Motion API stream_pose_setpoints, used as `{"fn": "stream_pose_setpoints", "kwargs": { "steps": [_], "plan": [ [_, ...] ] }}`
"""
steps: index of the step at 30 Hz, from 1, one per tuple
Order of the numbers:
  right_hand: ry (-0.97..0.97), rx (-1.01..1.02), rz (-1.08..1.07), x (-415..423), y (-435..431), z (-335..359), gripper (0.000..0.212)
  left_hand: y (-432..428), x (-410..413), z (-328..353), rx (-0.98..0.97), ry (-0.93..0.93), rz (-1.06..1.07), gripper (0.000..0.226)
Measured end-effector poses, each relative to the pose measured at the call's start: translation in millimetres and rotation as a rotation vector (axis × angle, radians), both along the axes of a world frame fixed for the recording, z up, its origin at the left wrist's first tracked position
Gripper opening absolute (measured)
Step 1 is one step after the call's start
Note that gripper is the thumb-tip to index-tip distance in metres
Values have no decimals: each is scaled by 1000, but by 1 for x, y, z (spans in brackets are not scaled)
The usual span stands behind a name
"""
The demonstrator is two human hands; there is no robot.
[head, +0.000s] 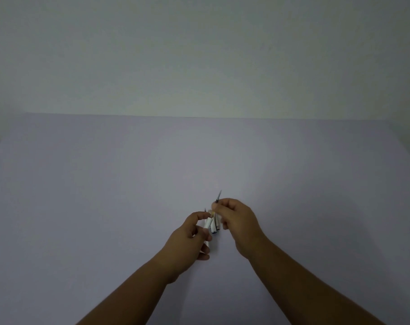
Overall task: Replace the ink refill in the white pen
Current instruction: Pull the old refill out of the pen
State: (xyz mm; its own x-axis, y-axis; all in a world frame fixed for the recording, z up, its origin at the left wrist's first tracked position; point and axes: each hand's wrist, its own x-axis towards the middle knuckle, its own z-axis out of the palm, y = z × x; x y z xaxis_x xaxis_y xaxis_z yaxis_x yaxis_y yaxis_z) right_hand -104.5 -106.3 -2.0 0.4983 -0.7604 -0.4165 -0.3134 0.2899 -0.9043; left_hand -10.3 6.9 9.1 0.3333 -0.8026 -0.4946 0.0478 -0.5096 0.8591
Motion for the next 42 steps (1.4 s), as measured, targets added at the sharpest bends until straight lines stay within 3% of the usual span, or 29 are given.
{"fn": "stream_pose_setpoints", "kwargs": {
  "steps": [3,5,10,13,33,37,40,42],
  "plan": [
    [-88,80,-280,-1,-23,0,11,3,1,-2,9,12,14,30],
    [-36,67,-305,-6,-39,-7,14,6,3,-5,18,23,52,28],
    [453,-154,157,-15,-40,-42,27,8,6,-12,58,17,114,19],
    [607,-324,247,-13,-35,-54,23,9,7,-15,58,4,116,16],
    [555,-487,91,-15,-14,-51,19,14,14,-19,28,-5,132,14],
    [567,-530,255,-8,12,-41,23,20,16,-20,34,-34,161,14],
    [686,-576,424,1,34,-49,31,23,15,-20,28,-45,172,12],
    [750,-620,427,6,41,-55,32,26,14,-21,37,-56,165,15]
  ]
}}
